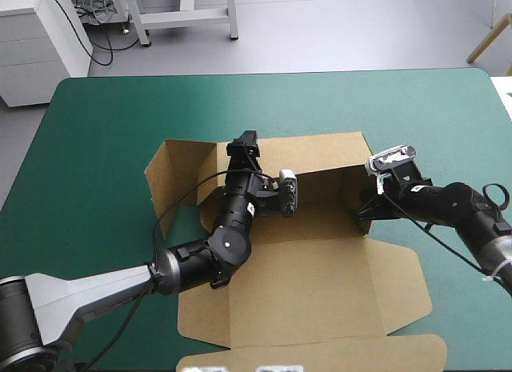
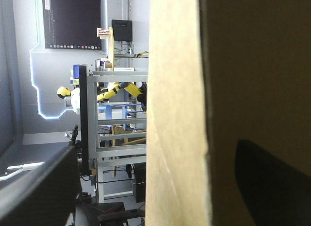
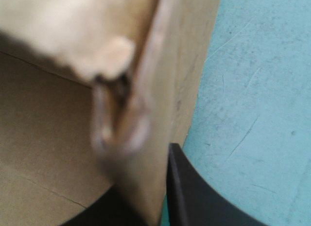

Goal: Fold the box

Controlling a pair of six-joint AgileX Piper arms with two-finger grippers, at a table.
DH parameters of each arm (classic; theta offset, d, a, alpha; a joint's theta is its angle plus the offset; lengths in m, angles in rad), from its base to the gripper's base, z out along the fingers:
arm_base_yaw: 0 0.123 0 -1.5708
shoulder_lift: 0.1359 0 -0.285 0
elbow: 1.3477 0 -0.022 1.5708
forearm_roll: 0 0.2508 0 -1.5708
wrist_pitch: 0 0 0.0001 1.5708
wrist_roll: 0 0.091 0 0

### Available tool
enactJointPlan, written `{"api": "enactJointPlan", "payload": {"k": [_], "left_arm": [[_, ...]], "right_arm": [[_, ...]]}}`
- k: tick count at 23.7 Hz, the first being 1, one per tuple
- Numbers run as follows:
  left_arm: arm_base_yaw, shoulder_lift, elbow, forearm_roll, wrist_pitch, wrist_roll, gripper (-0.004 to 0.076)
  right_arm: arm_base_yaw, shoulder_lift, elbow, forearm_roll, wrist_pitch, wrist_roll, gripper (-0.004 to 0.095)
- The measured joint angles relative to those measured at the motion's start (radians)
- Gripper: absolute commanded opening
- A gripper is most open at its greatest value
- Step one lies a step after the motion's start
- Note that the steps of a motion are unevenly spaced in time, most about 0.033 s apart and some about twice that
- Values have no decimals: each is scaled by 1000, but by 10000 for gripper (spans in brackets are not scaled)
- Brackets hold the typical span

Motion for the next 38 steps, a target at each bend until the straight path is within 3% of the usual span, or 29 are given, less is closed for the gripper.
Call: {"api": "enactJointPlan", "payload": {"k": [7,17,23,26,29,30,34,38], "left_arm": [[-81,4,-38,-32,84,-8,595],[-174,-4,-60,-49,166,-6,516],[-268,-106,-181,-54,205,8,481],[-292,-156,-236,-54,208,9,391],[-256,-230,-308,-53,220,12,130],[-229,-246,-316,-53,220,12,-10],[-40,-307,-324,-69,174,16,-1],[175,-363,-324,-255,107,18,-1]], "right_arm": [[1,0,-24,-86,25,104,-17],[1,0,-29,-97,35,154,-17],[1,0,-134,-256,146,364,-18],[1,0,-197,-312,224,443,-18],[1,0,-291,-334,365,528,-18],[1,0,-307,-337,385,540,-17],[1,52,-401,-376,500,609,-18],[1,212,-501,-383,586,631,-17]]}}
